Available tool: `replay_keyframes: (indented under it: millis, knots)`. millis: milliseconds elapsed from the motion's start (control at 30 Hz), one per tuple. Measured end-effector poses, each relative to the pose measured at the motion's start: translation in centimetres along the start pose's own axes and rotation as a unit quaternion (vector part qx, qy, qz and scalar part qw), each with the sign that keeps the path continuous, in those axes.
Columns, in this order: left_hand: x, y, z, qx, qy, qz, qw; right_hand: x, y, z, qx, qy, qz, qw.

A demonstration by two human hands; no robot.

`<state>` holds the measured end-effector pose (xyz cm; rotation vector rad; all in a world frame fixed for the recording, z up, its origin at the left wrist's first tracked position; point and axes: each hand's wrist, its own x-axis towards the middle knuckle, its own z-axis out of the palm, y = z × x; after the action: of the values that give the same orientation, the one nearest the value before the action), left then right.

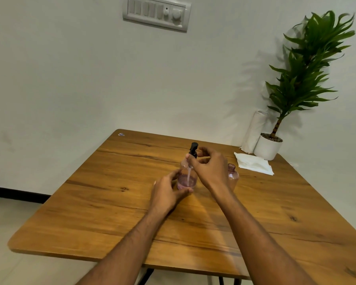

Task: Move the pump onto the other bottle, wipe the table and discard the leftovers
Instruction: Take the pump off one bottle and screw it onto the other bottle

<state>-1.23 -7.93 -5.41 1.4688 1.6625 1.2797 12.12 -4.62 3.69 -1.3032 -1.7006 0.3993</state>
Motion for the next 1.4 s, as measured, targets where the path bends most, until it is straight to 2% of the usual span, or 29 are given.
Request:
replay_keyframes:
  millis: [100,300,500,633,933,1133,1400]
  knots:
    - [0.1,0.0,0.1,-0.006,-0.001,0.001,1.0,-0.2,0.3,0.2,-0.002,-0.004,-0.017,1.0]
    - [0.1,0.0,0.0,-0.007,0.012,0.026,1.0,-0.5,0.4,0.4,0.01,0.025,0.014,1.0]
    - [-0.1,0.1,0.2,-0.008,0.009,0.021,1.0,-0.9,0.6,0.5,-0.003,0.042,-0.027,0.999]
    - [-0.1,0.3,0.1,-0.007,0.01,0.022,1.0,-0.8,0.6,0.5,-0.006,0.046,-0.004,0.999]
    - [-0.1,0.3,0.0,-0.018,0.004,0.028,0.999,-1.1,0.8,0.6,0.0,0.029,-0.025,0.999]
    - [-0.1,0.2,0.1,-0.012,0.007,0.04,0.999,-0.8,0.7,0.5,-0.027,0.02,0.007,0.999]
    - [-0.1,0.1,0.1,-0.012,0.0,0.039,0.999,-1.3,0.6,0.7,-0.059,0.018,-0.028,0.998]
